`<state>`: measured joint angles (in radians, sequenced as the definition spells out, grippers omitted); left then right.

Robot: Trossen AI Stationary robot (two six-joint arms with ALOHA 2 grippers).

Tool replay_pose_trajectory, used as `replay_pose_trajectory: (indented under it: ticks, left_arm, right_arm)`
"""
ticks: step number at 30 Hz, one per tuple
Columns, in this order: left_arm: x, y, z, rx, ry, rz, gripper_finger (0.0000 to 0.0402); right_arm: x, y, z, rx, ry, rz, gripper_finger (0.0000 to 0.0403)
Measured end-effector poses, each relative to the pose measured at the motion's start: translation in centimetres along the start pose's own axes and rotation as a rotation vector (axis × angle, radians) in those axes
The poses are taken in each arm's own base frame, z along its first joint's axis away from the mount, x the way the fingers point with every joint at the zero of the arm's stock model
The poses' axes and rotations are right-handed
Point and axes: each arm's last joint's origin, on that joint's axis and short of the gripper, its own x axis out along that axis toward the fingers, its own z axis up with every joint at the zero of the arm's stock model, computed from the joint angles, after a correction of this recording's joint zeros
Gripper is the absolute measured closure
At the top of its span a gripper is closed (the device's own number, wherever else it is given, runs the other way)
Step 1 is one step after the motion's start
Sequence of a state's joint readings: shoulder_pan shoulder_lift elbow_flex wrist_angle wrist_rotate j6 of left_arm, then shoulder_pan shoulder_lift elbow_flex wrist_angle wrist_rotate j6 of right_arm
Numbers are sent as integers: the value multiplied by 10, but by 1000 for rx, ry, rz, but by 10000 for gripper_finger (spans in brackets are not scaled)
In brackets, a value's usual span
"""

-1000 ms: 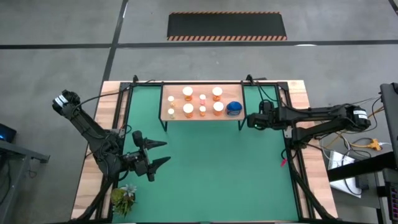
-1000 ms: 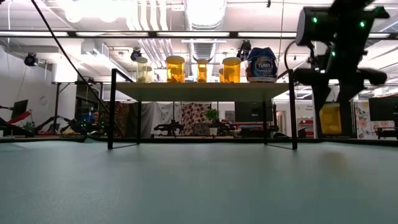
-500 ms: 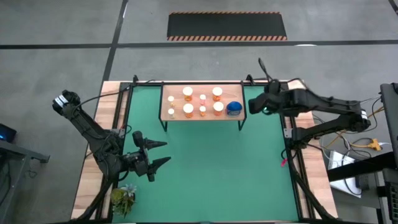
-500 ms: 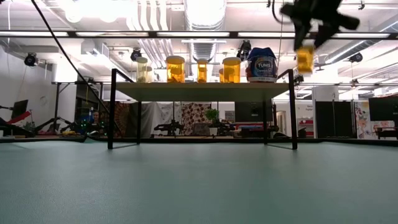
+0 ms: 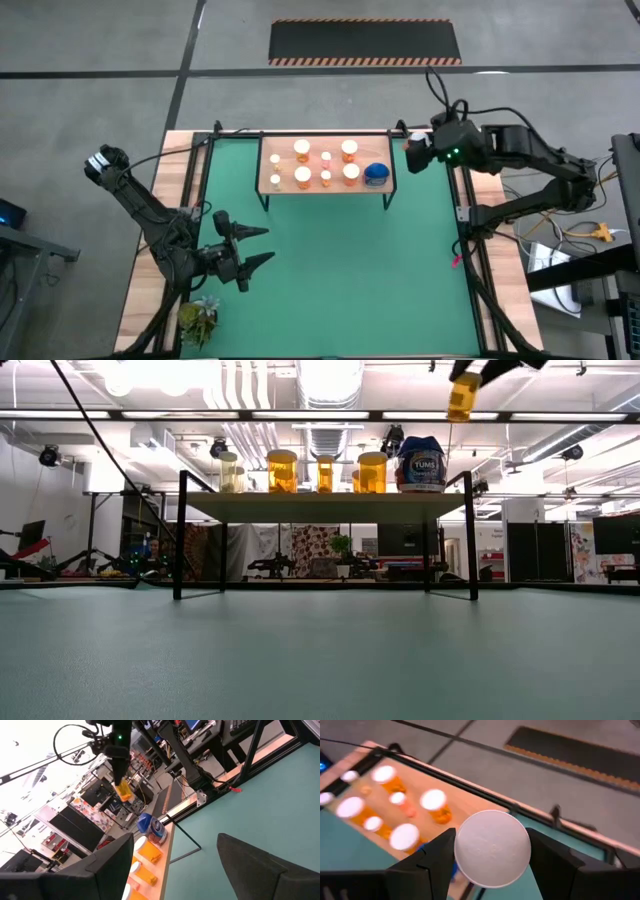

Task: Pick and place medicine bottles onto shelf by color
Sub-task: Put the big orange pill bottle on the shelf

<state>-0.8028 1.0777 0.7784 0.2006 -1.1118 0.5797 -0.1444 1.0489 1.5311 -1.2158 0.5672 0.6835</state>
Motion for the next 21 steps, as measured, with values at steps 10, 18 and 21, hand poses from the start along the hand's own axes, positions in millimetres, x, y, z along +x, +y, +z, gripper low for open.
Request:
replay_pose_trajectory:
  ticks: [10, 18, 21]
  left_arm:
    - [0, 0, 0, -1, 0, 0, 132]
    - [0, 0, 0, 0, 0, 0, 132]
    - [0, 0, 0, 0, 0, 0, 132]
  right_arm:
    - [16, 23, 19, -119, -35, 125, 188]
    - [54, 47, 52, -271, 9, 126, 188]
    - [70, 53, 69, -301, 26, 154, 188]
